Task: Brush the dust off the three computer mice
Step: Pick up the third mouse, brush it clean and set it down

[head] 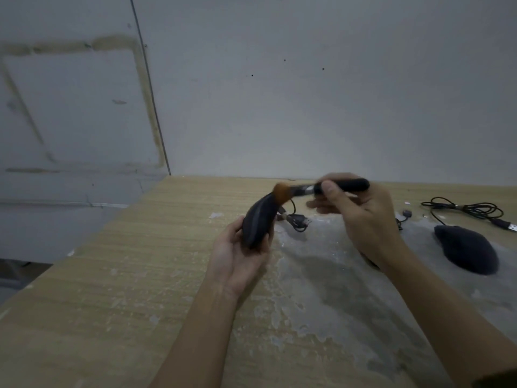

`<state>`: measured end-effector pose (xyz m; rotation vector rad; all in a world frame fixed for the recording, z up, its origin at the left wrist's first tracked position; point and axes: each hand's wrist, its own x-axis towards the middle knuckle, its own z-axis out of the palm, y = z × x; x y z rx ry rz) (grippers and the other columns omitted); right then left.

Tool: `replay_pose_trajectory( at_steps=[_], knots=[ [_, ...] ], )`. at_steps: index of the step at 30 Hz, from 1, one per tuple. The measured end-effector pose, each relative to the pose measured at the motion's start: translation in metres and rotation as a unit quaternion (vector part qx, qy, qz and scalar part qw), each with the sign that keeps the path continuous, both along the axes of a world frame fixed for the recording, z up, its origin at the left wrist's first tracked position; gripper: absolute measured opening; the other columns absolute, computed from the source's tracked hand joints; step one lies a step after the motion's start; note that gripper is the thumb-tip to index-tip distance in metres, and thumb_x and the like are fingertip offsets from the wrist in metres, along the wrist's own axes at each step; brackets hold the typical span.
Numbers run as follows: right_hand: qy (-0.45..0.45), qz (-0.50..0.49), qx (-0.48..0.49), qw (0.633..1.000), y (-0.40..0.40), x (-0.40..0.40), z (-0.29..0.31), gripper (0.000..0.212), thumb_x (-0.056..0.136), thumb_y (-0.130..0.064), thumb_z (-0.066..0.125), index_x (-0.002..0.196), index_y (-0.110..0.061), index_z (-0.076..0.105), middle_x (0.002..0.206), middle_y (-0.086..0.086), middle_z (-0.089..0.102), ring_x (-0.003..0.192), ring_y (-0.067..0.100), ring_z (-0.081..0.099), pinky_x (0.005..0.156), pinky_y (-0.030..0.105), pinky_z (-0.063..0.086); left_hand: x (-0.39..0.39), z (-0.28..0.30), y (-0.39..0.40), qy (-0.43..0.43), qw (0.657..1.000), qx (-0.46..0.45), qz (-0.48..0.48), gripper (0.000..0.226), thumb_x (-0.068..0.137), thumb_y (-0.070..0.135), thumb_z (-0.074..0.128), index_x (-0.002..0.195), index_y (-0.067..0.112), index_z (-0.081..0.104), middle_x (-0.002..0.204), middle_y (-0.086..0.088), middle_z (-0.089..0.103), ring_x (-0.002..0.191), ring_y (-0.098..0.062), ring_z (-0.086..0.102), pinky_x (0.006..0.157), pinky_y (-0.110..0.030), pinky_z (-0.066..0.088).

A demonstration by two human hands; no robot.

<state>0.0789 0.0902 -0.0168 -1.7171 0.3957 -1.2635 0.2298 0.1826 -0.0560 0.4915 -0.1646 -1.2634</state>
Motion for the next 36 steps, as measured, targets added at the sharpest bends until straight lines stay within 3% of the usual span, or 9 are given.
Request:
replay_pose_trajectory(
  at_steps=[2, 6, 11, 16, 20, 24, 30, 33, 36],
  knots=[
    [-0.024, -0.042, -0.002, 0.999, -0.004, -0.003, 0.000, 0.011, 0.089, -0.012, 0.054, 0.086, -0.016, 0.064, 0.076, 0.005, 0.070, 0.068, 0.021, 0.072, 0.063, 0.028, 0.057, 0.000, 0.001, 0.001, 0.009, 1.000, -0.014, -0.014, 0.036, 0.091, 0.019, 0.041, 0.116, -0.003, 0.055, 0.112, -0.022, 0.059, 0.087, -0.026, 0.060, 0.051, -0.017, 0.053],
    [0.027, 0.115, 0.037, 0.992, 0.001, -0.006, 0.002, 0.016, 0.085, -0.013, 0.055, 0.085, 0.000, 0.064, 0.068, 0.010, 0.072, 0.060, 0.030, 0.071, 0.055, 0.031, 0.058, -0.002, 0.001, -0.001, -0.005, 1.000, -0.002, -0.005, 0.028, 0.091, 0.019, 0.042, 0.098, 0.000, 0.061, 0.101, -0.019, 0.060, 0.082, -0.024, 0.056, 0.045, -0.019, 0.051],
    [-0.043, -0.022, 0.023, 0.999, -0.004, -0.003, 0.004, 0.011, 0.090, -0.008, 0.053, 0.085, -0.007, 0.063, 0.072, 0.011, 0.069, 0.062, 0.027, 0.071, 0.059, 0.029, 0.059, -0.002, 0.002, -0.001, -0.016, 1.000, 0.000, -0.015, 0.033, 0.090, 0.019, 0.042, 0.111, -0.001, 0.058, 0.109, -0.021, 0.059, 0.084, -0.024, 0.058, 0.050, -0.017, 0.053],
    [0.024, 0.126, 0.029, 0.991, 0.006, -0.006, 0.005, 0.010, 0.084, -0.011, 0.059, 0.081, -0.003, 0.065, 0.067, 0.012, 0.071, 0.059, 0.031, 0.070, 0.055, 0.033, 0.059, -0.004, -0.001, -0.003, -0.048, 0.999, 0.020, 0.009, 0.025, 0.091, 0.018, 0.043, 0.100, 0.000, 0.058, 0.103, -0.018, 0.055, 0.087, -0.024, 0.053, 0.050, -0.019, 0.053],
    [-0.014, -0.018, 0.008, 1.000, -0.002, -0.002, 0.006, 0.009, 0.087, -0.010, 0.056, 0.085, -0.010, 0.064, 0.079, 0.013, 0.071, 0.066, 0.024, 0.072, 0.064, 0.031, 0.060, -0.002, -0.002, -0.002, -0.049, 0.998, 0.029, 0.002, 0.033, 0.091, 0.017, 0.043, 0.117, -0.001, 0.052, 0.123, -0.024, 0.051, 0.090, -0.025, 0.056, 0.052, -0.020, 0.054],
    [-0.007, 0.084, 0.064, 0.994, -0.003, -0.007, 0.007, 0.014, 0.079, -0.019, 0.058, 0.082, -0.008, 0.065, 0.068, 0.007, 0.073, 0.062, 0.026, 0.071, 0.056, 0.027, 0.058, -0.005, 0.000, -0.002, -0.068, 0.997, 0.033, 0.010, 0.023, 0.092, 0.017, 0.042, 0.100, 0.001, 0.056, 0.107, -0.021, 0.056, 0.087, -0.025, 0.055, 0.049, -0.019, 0.054],
    [-0.039, 0.002, 0.081, 0.996, -0.014, -0.012, 0.003, 0.015, 0.089, -0.008, 0.053, 0.079, -0.008, 0.065, 0.063, 0.006, 0.071, 0.058, 0.025, 0.071, 0.055, 0.026, 0.058, -0.004, -0.003, -0.004, -0.084, 0.996, 0.023, 0.031, 0.019, 0.091, 0.015, 0.044, 0.102, 0.002, 0.054, 0.099, -0.015, 0.059, 0.087, -0.022, 0.056, 0.064, -0.024, 0.052],
    [0.017, 0.055, 0.096, 0.994, -0.014, -0.015, 0.002, 0.018, 0.088, -0.007, 0.052, 0.074, -0.003, 0.063, 0.056, 0.004, 0.069, 0.051, 0.022, 0.068, 0.048, 0.025, 0.056, -0.005, -0.003, -0.005, -0.086, 0.995, 0.020, 0.045, 0.020, 0.091, 0.014, 0.044, 0.103, 0.002, 0.055, 0.098, -0.014, 0.061, 0.085, -0.021, 0.058, 0.069, -0.026, 0.053],
    [0.090, -0.075, 0.025, 0.993, -0.019, -0.012, -0.004, 0.012, 0.088, -0.011, 0.057, 0.078, -0.011, 0.065, 0.067, 0.007, 0.069, 0.056, 0.020, 0.070, 0.053, 0.024, 0.057, -0.004, 0.002, -0.003, -0.057, 0.996, -0.010, 0.072, 0.020, 0.092, 0.015, 0.043, 0.101, 0.003, 0.057, 0.098, -0.013, 0.062, 0.087, -0.020, 0.059, 0.061, -0.022, 0.056]
  ],
)
